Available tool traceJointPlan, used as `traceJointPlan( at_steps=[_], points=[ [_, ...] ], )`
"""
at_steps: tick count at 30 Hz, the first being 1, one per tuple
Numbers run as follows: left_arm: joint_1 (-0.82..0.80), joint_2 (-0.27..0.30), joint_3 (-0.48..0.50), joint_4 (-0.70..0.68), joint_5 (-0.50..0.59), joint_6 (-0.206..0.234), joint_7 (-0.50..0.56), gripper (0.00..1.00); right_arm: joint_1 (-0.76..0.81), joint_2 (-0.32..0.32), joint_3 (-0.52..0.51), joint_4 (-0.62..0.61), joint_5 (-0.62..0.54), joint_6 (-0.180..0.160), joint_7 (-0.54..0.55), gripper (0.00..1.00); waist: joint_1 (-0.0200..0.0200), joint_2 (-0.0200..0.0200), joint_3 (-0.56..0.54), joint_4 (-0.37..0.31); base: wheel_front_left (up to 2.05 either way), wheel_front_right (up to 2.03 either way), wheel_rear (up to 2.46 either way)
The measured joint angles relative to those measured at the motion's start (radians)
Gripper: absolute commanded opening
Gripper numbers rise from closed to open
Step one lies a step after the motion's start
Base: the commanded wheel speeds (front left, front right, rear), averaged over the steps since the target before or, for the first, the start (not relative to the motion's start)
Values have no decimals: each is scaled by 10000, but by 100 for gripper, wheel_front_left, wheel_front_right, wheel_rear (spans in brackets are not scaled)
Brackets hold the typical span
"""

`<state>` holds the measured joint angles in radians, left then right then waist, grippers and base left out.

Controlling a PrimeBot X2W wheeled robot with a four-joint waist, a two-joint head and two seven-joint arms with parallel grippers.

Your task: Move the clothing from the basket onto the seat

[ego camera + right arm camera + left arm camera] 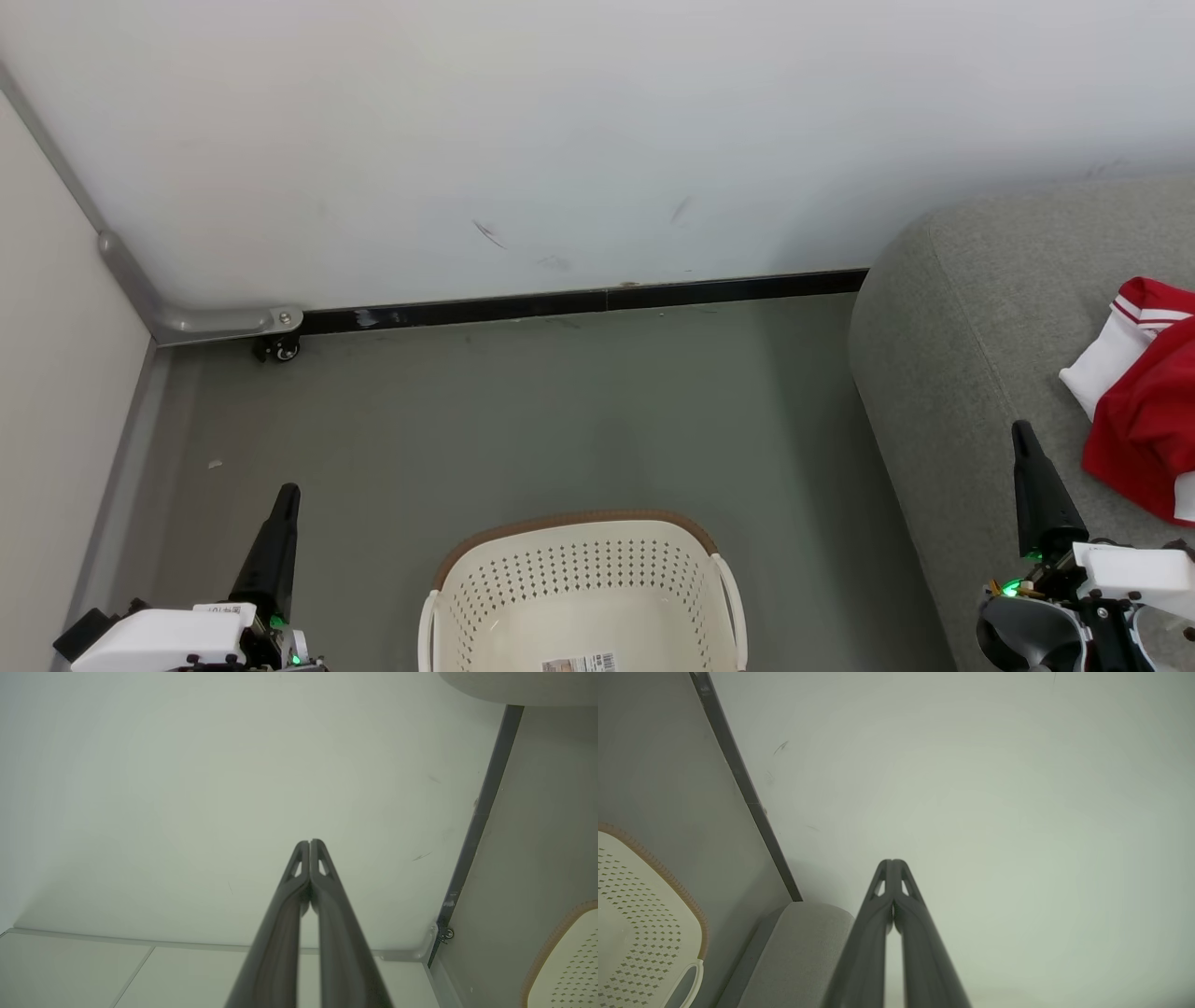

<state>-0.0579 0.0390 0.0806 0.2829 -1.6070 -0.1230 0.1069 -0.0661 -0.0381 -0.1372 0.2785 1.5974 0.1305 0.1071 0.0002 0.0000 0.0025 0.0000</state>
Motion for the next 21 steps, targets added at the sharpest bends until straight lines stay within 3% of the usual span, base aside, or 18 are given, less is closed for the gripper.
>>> traceJointPlan(
  at_steps=[21],
  points=[
    [-5,0,0,10,0,-2,0,0,0,0,0,0,0,0,0,0,0,0,0,0,0,0,0]
  ],
)
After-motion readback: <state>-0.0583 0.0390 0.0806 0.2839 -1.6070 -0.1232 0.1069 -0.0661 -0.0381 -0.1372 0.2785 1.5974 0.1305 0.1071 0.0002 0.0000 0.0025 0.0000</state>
